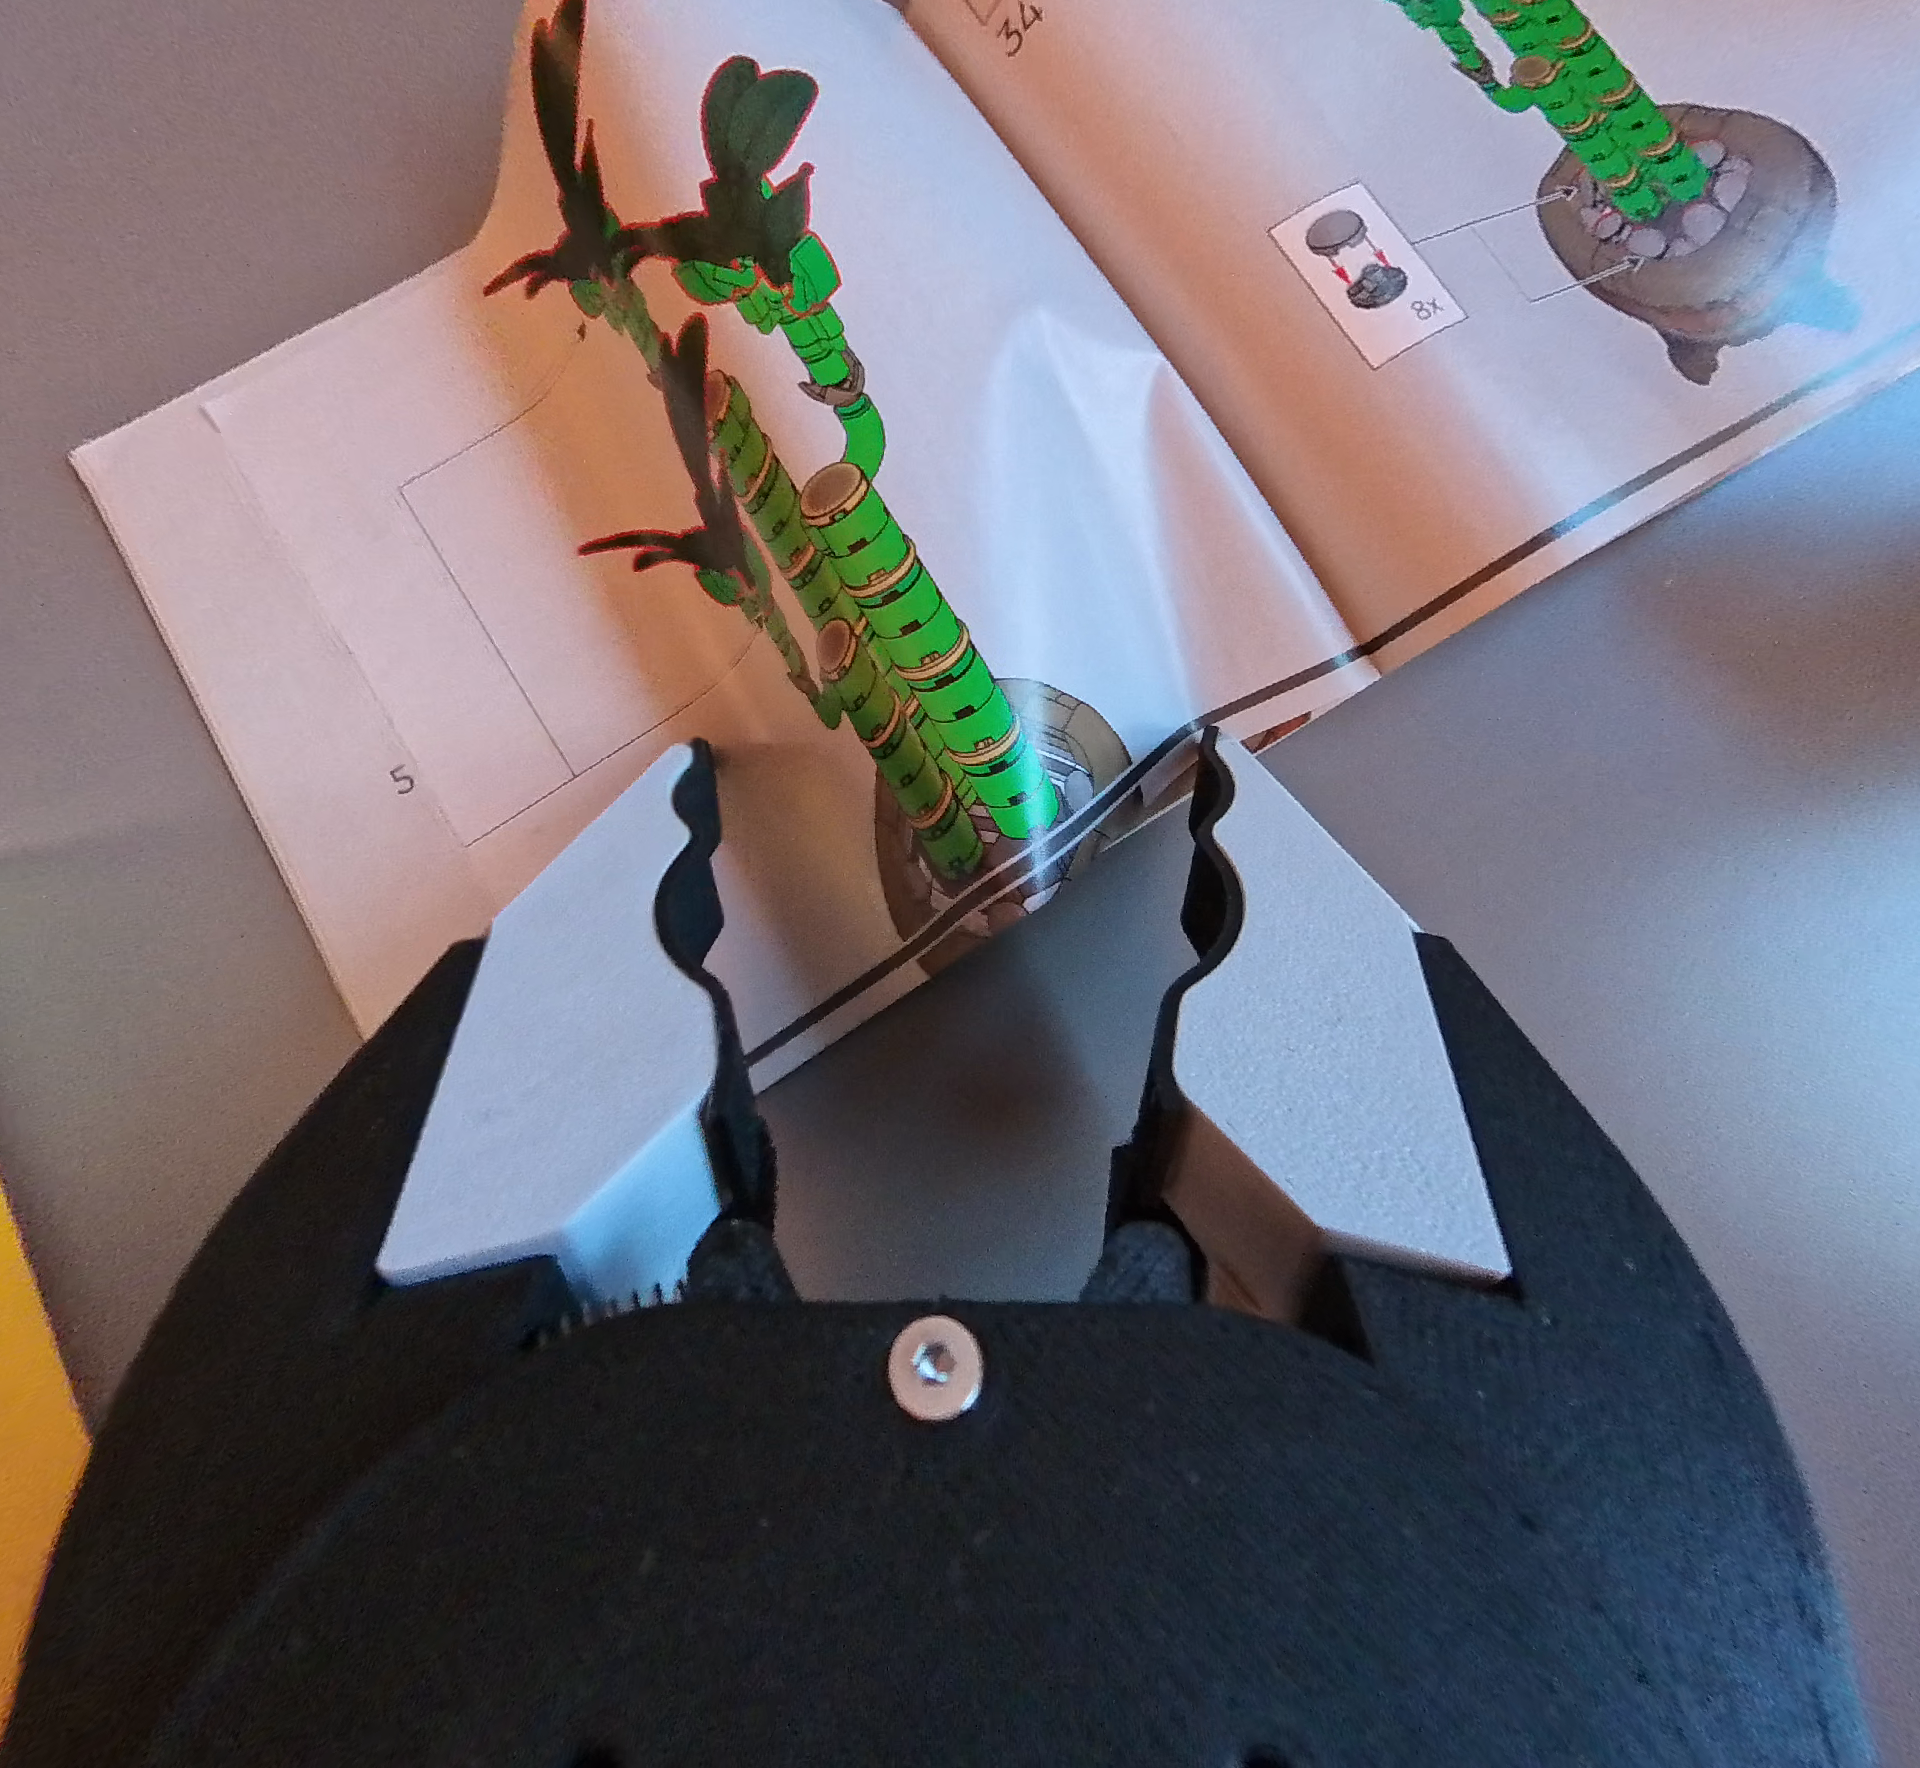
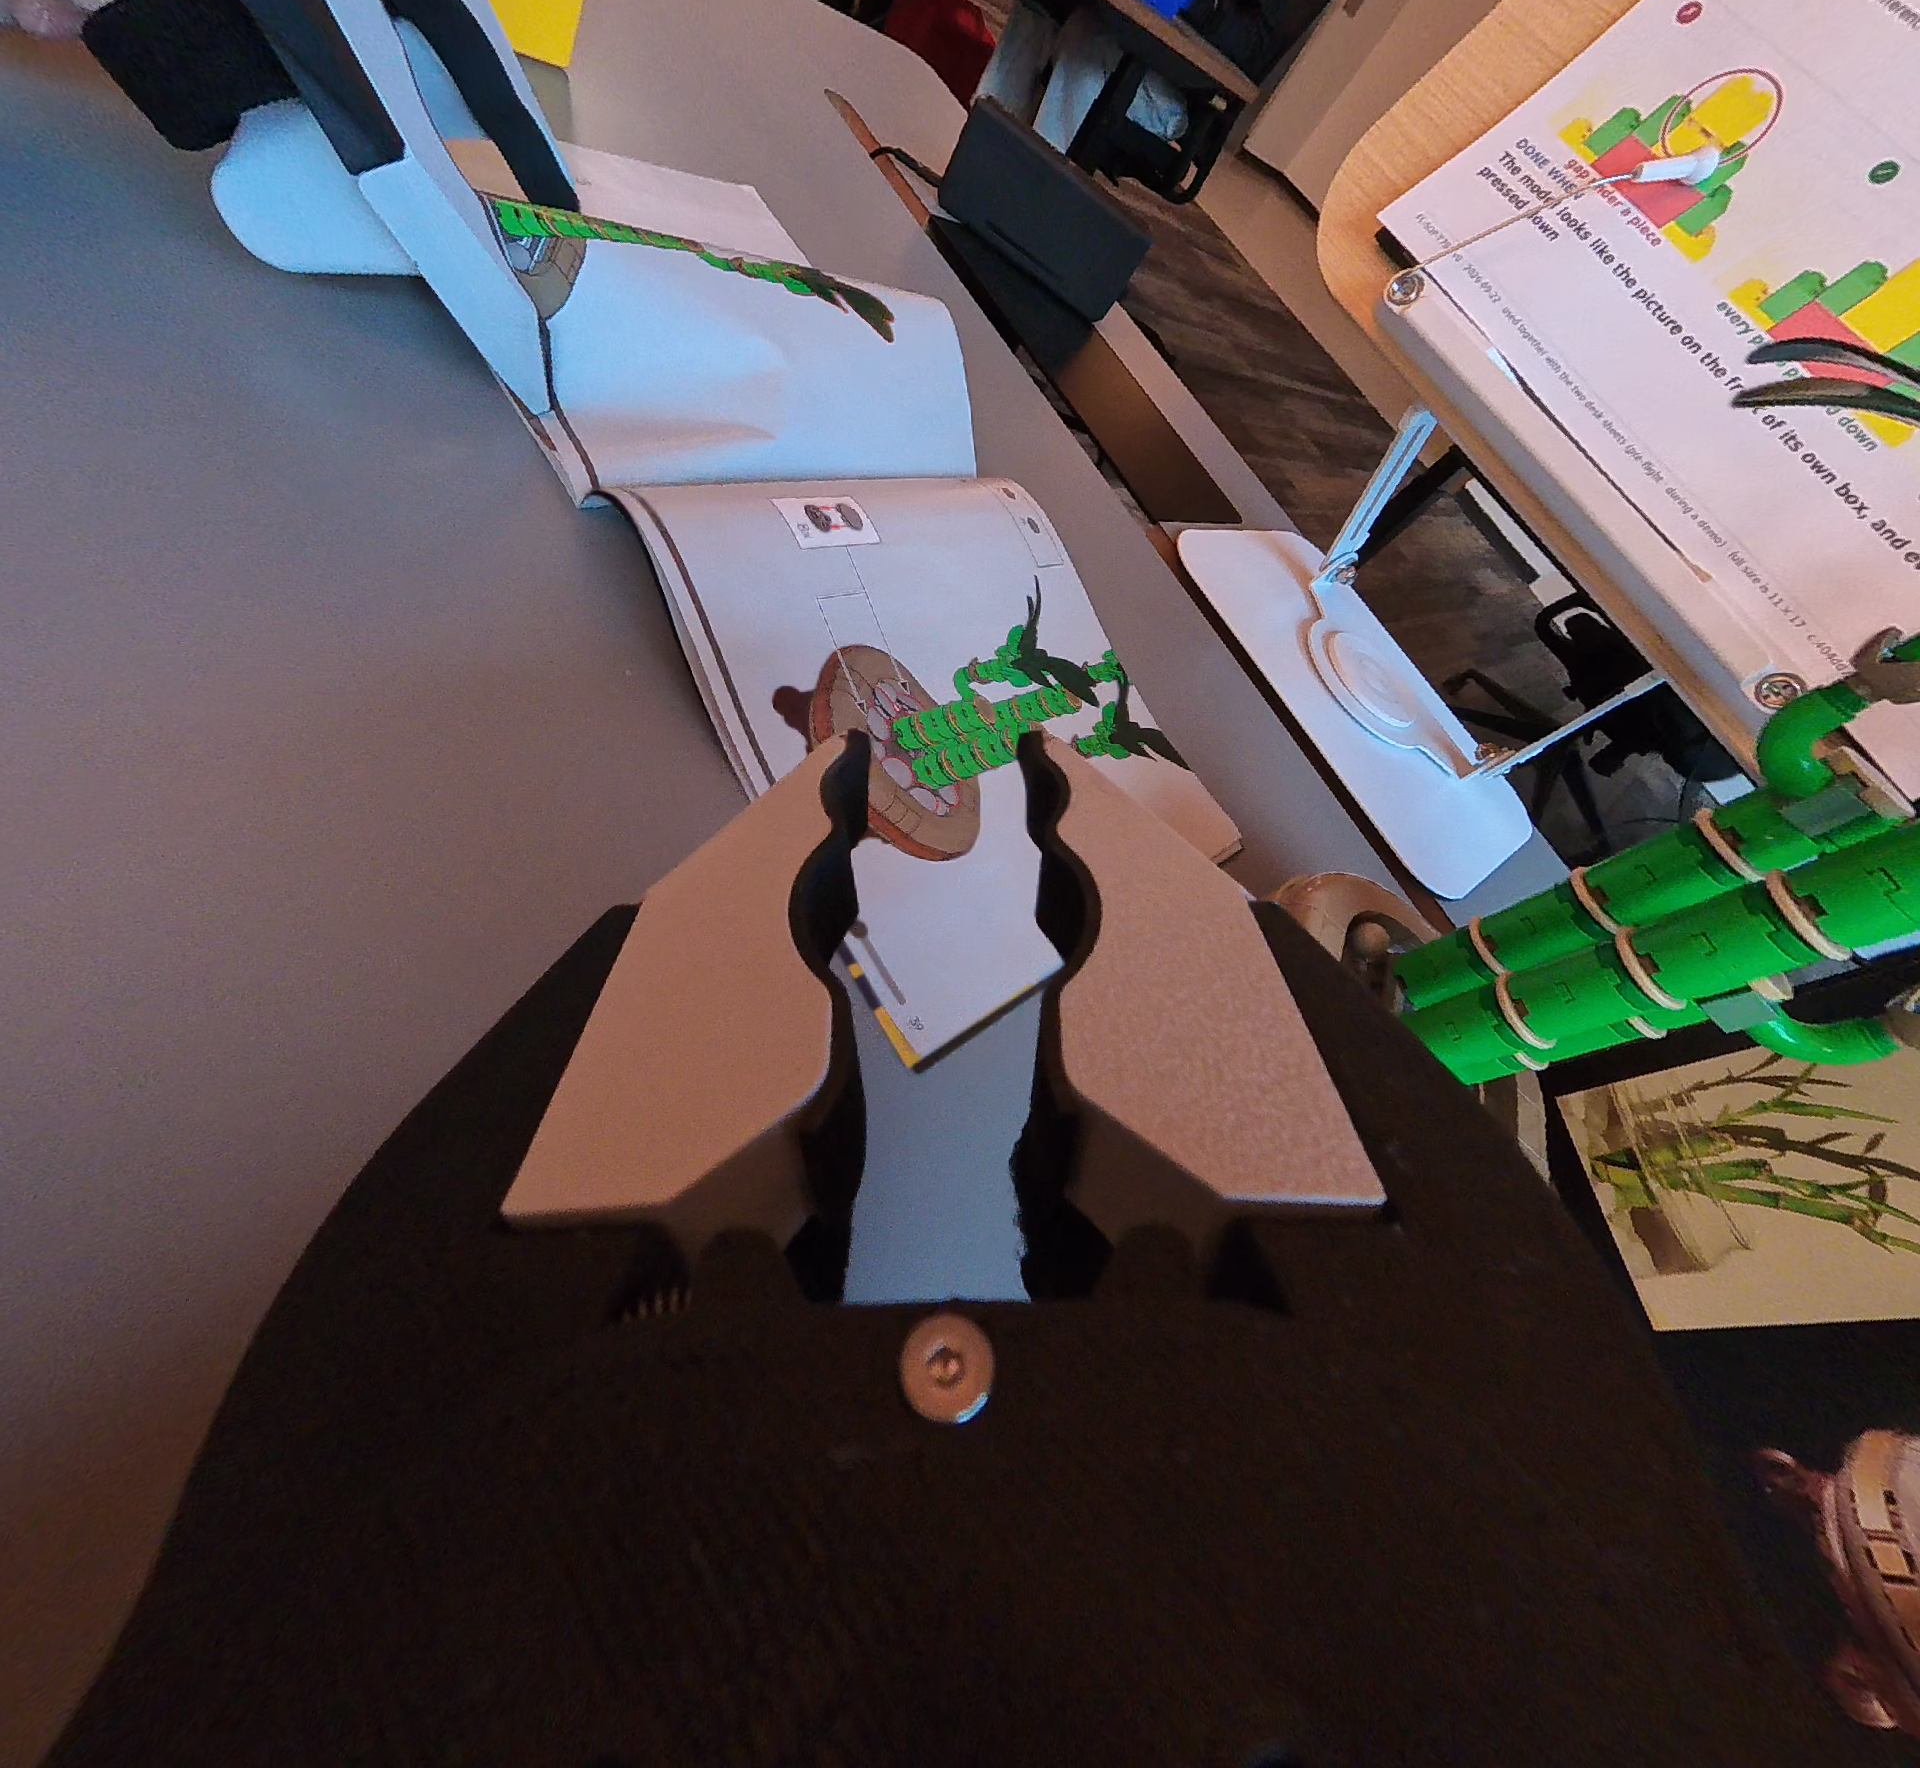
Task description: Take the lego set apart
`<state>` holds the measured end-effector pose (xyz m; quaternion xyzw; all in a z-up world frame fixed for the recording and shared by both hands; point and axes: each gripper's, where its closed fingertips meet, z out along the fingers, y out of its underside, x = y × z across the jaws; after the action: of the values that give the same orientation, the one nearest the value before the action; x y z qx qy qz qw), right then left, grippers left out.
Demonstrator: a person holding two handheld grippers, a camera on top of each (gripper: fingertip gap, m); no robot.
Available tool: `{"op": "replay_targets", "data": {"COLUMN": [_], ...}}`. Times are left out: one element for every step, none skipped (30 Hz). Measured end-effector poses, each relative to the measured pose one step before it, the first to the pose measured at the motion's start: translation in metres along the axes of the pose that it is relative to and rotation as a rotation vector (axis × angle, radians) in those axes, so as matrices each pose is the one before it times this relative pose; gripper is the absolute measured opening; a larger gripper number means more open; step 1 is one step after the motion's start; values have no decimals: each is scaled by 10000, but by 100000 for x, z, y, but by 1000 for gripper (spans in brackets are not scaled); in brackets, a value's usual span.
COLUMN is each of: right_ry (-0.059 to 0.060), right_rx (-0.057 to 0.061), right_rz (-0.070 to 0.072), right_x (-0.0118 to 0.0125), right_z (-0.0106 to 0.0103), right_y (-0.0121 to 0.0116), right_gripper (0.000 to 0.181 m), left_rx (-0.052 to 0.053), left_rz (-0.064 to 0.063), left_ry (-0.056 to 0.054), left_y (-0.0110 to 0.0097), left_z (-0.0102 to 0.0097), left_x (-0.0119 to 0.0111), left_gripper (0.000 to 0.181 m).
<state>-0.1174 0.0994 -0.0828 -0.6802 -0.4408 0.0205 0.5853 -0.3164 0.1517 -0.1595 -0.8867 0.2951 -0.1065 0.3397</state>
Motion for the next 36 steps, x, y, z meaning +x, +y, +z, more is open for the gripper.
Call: {"op": "replay_targets", "data": {"right_ry": [-15,-27,-46,-64,-90,-104,-137,-181,-189,-181,-160,-60,34,233,297,127,-26,-41,-65,-44,20,65,125,188,116,23,114,201,165,164,123,5,26,91,109,152], "right_rx": [9,37,73,110,118,100,119,190,221,220,152,33,-131,-175,-193,-138,-77,-130,-241,-333,-270,-179,-83,36,90,60,-9,-16,-15,-28,12,48,22,35,89,167], "right_rz": [-14,-13,-16,-24,-24,15,71,93,159,183,118,53,-53,-148,-188,-124,-11,55,5,-90,-118,-130,-145,-91,-24,60,106,91,76,92,132,167,189,158,150,173], "right_x": [-59,-87,-140,-227,-322,-385,-492,-628,-691,-748,-782,-665,-524,-195,-55,-297,-500,-464,-437,-320,-152,-20,137,293,220,157,298,440,358,315,216,14,45,170,248,363], "right_z": [21,0,1,10,52,117,171,267,381,543,743,924,1024,1022,955,907,896,901,886,813,617,376,166,27,-12,20,51,64,91,144,159,169,149,76,-51,-175], "right_y": [-34,-102,-197,-283,-306,-330,-383,-518,-601,-676,-594,-448,-249,-194,-125,-113,-78,77,293,463,351,217,57,-64,-129,-78,12,7,-19,-8,-66,-107,-60,-78,-177,-297], "right_gripper": [28,28,28,28,28,28,28,28,29,31,33,37,41,45,48,50,51,52,52,52,52,52,51,49,47,45,44,43,42,42,40,38,34,31,28,27], "left_rx": [4,33,34,30,51,81,101,107,130,153,140,70,4,-40,-83,-10,125,169,116,95,118,58,-3,-45,-57,-48,-33,-27,-32,-4,23,77,137,221,260,268], "left_rz": [30,65,38,-3,-58,-85,-132,-221,-283,-365,-418,-443,-440,-454,-497,-506,-388,-296,-208,-113,6,52,75,83,73,57,58,62,67,81,91,116,159,228,294,346], "left_ry": [68,112,142,125,139,255,344,411,517,587,653,665,716,781,765,584,470,374,284,102,-5,-86,-123,-114,-76,-39,-33,-25,-45,-59,-49,-50,-39,-68,-120,-164], "left_y": [-73,-98,-97,-92,-102,-194,-241,-315,-387,-437,-432,-323,-215,-134,-51,-66,-143,-175,-162,-177,-201,-131,-41,24,40,20,11,6,13,-10,-50,-132,-238,-388,-473,-502], "left_z": [8,-26,-41,-43,-20,-41,-62,-62,-63,-39,7,76,100,114,67,53,-23,-90,-165,-231,-250,-210,-126,-35,24,81,93,83,70,21,-25,-86,-188,-321,-420,-497], "left_x": [146,219,263,220,235,384,487,549,654,703,722,640,638,681,629,366,238,167,128,-25,-107,-159,-167,-141,-61,10,14,32,-2,-1,26,74,148,221,216,203], "left_gripper": [88,82,76,72,70,67,62,60,57,56,56,55,55,55,54,55,55,54,51,50,49,48,48,48,48,48,49,49,49,49,49,48,47,46,45,45]}}
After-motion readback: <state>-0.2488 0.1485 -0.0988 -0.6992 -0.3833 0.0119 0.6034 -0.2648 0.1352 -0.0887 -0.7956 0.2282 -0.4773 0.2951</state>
